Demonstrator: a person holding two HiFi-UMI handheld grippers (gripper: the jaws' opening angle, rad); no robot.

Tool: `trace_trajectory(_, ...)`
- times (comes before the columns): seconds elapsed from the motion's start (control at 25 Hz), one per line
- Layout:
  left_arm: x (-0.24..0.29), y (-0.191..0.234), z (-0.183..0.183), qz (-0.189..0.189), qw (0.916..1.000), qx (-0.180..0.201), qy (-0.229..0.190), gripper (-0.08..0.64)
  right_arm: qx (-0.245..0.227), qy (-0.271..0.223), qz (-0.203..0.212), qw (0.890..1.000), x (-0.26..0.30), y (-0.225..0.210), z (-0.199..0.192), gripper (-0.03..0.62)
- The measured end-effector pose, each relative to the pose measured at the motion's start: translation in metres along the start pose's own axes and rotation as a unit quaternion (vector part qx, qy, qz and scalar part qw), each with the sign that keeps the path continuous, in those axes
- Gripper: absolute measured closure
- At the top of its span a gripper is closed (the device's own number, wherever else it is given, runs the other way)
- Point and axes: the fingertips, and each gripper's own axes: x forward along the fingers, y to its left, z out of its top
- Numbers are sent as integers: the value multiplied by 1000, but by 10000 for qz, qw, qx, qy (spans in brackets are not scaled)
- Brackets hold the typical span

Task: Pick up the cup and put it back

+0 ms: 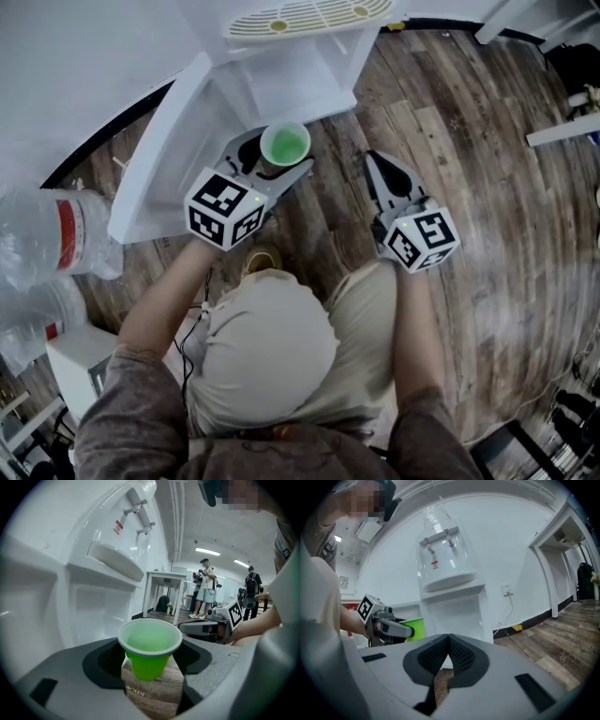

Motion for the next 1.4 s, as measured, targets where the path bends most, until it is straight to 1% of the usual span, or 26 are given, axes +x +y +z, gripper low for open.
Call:
trace_trajectory(0.36, 6, 6, 2, 17, 10000, -46, -45, 250, 20, 5, -19, 10000, -1, -1, 0, 591)
trace_trajectory(0.56, 23, 21, 1, 127, 9999, -15, -43, 250, 15, -48, -15, 10000, -3, 2, 4, 591)
trace_trajectory(0.76, 49, 41, -3, 344, 9993, 96, -69, 250, 11, -36, -99, 9999, -8, -1, 6, 591)
trace_trajectory(0.88, 65, 54, -8, 454, 9989, 76, -89, 250, 3, -35, -136, 9999, -11, -2, 8, 591)
trace_trajectory(1.04, 91, 73, -15, 619, 9978, 221, -127, 250, 58, -81, -202, 9997, -15, -8, 12, 591)
trace_trajectory(1.2, 113, 98, -26, 790, 9968, 77, -94, 250, 132, -130, -268, 9995, -13, -10, 15, 591)
trace_trajectory(1.4, 142, 127, -38, 960, 9954, -48, -47, 250, 86, -49, -346, 9994, -7, -15, 11, 591)
